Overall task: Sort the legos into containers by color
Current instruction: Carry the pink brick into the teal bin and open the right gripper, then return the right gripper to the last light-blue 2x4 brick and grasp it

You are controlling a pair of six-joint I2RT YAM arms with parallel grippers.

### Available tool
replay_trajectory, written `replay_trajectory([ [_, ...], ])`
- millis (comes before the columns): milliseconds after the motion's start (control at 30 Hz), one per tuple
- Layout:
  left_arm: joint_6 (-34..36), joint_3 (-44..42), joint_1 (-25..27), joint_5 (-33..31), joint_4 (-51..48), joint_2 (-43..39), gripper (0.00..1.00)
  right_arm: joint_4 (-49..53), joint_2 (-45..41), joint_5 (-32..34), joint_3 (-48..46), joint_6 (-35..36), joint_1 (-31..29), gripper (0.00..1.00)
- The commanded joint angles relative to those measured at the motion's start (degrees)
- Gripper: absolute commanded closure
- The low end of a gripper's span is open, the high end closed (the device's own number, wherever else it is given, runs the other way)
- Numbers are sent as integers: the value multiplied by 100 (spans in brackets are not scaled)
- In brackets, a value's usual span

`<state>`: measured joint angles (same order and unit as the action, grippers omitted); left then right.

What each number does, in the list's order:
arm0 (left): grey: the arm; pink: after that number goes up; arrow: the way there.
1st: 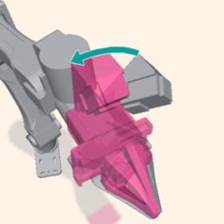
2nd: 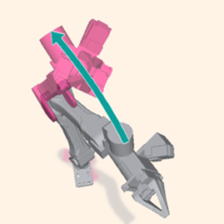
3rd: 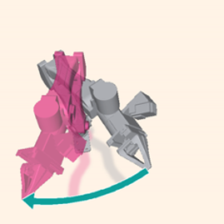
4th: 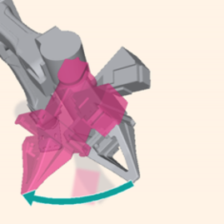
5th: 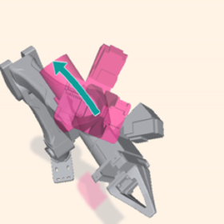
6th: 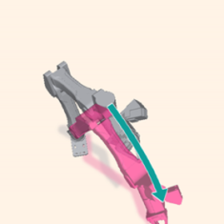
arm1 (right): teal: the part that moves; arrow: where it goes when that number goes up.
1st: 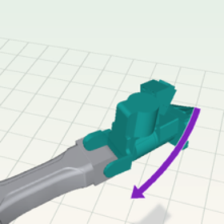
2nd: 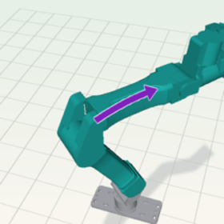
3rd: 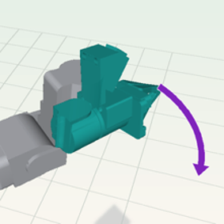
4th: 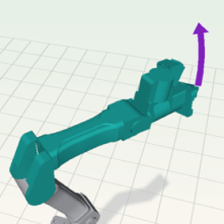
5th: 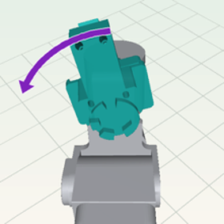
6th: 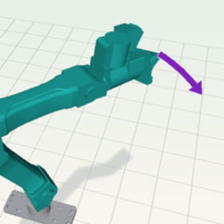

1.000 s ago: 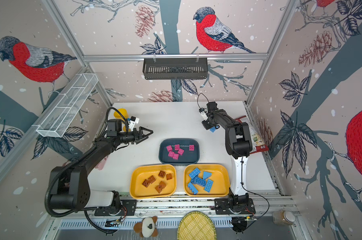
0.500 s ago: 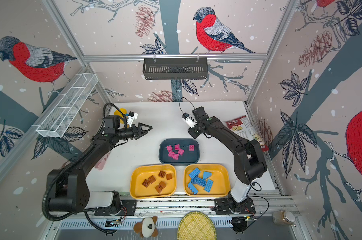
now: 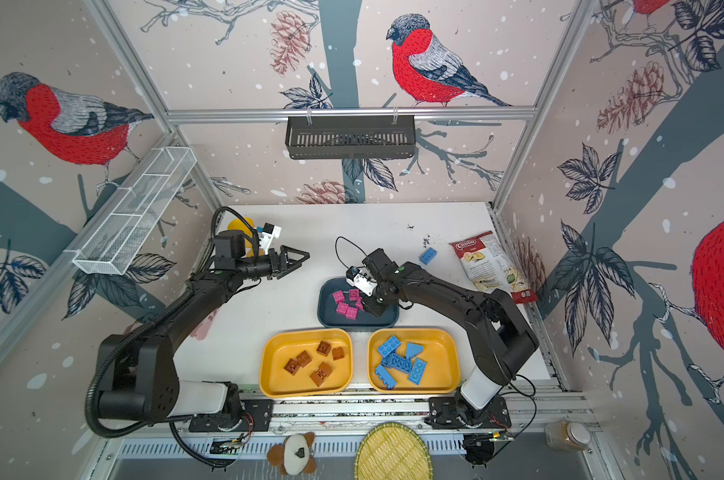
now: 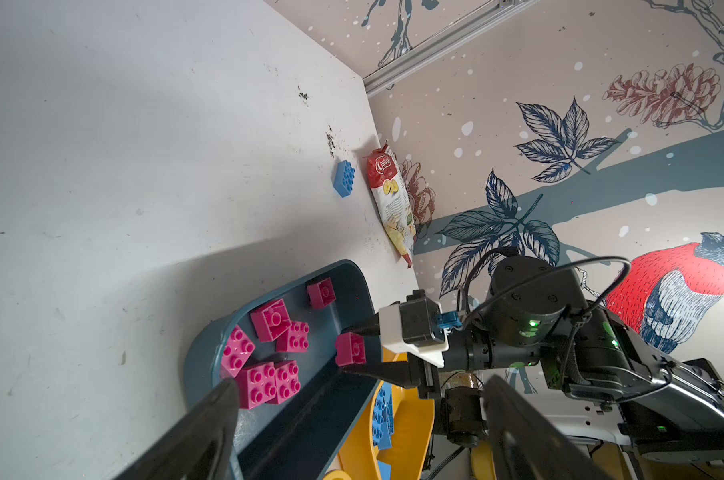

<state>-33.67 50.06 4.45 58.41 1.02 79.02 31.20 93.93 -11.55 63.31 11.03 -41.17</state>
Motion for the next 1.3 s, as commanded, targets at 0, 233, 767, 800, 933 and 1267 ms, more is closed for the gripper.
replay_trajectory([
  [0, -42, -15, 4, 77, 295, -61, 9, 35, -60, 99, 39, -5, 70, 42],
  [233, -19, -24, 8, 64, 272, -19, 9, 222, -595, 299, 130, -30, 847, 34],
  [767, -10, 55, 43, 65, 293, 35, 9, -321, 492, 837, 1033, -2949, 3558, 24],
  [800, -8, 43, 42, 55, 293, 34, 9, -342, 625, 907, 1085, -3108, 3550, 23],
  [933, -7, 45, 40, 78, 305, 56, 9, -665, 1036, 1015, 1234, -3768, 3547, 20],
  [1267, 70, 32, 44, 96, 272, 120, 9, -985, 2202, 1314, 2006, -4535, 3418, 21],
])
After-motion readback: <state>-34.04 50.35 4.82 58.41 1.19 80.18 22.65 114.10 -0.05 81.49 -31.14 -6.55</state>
